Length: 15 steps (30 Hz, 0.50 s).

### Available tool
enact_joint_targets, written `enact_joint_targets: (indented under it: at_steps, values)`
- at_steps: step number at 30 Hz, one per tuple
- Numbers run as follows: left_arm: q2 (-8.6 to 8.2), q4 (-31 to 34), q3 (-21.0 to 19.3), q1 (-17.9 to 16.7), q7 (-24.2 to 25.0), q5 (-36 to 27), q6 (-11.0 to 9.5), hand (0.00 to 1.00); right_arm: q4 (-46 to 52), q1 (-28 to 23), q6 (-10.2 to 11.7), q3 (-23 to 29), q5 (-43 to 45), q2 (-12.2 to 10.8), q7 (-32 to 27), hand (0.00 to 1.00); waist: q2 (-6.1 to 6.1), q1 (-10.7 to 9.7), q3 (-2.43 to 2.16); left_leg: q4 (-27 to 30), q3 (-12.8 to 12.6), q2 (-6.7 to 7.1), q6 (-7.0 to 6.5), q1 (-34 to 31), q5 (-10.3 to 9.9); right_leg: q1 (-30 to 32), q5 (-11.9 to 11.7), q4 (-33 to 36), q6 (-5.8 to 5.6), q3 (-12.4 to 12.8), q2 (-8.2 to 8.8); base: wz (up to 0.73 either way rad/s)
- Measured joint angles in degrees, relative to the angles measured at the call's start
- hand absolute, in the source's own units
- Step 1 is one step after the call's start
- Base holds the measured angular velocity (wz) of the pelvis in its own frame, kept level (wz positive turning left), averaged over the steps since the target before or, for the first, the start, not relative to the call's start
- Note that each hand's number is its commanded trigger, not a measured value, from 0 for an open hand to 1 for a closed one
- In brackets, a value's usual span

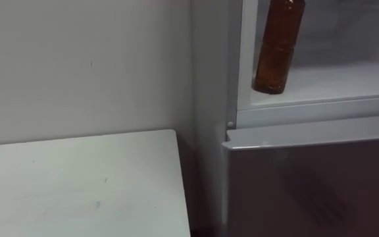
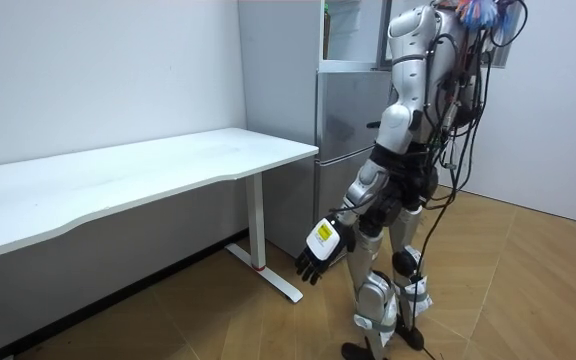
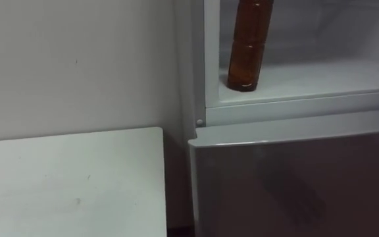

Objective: Put the bottle in the upper fridge

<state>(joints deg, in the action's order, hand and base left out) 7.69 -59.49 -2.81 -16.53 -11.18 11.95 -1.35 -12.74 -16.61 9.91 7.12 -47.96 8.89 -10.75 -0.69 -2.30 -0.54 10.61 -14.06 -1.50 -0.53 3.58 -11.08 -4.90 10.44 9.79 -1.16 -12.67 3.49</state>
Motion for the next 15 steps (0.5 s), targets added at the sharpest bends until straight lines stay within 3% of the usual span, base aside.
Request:
enact_joint_targets:
  at_steps: [7, 12, 15]
  values:
    - [-0.25, 0.87, 0.57, 0.41, -1.81, -6.76, -2.05, 0.00, -14.52, -0.41, 0.04, -1.52, 6.39, -0.75, -3.55, 0.00, 0.10, -0.74, 0.04, -0.17, 0.12, 0.15, -0.04, 0.00, -0.03, -0.01, 0.11, -0.20, -0.17, -0.11, 0.16, 0.00]
    - [-0.21, -0.30, 0.73, 0.69, -2.65, -7.53, -3.99, 0.00, -27.53, -0.92, 0.07, -1.48, 15.51, -0.72, -5.07, 0.00, 0.02, -0.67, 0.05, -0.69, 0.09, 0.25, -0.04, 0.59, -0.01, -0.27, 0.17, -0.10, -0.24, 0.03, 0.19, 0.00]
    - [-0.21, -0.29, 0.78, 0.49, -3.41, -7.92, -4.06, 0.00, -32.06, -1.36, 0.08, -2.52, 16.95, -0.63, -5.39, 0.00, 0.08, -0.66, 0.05, -0.97, -0.02, 0.28, -0.02, 0.78, 0.00, -0.27, 0.24, -0.04, -0.22, 0.02, 0.20, -0.02]
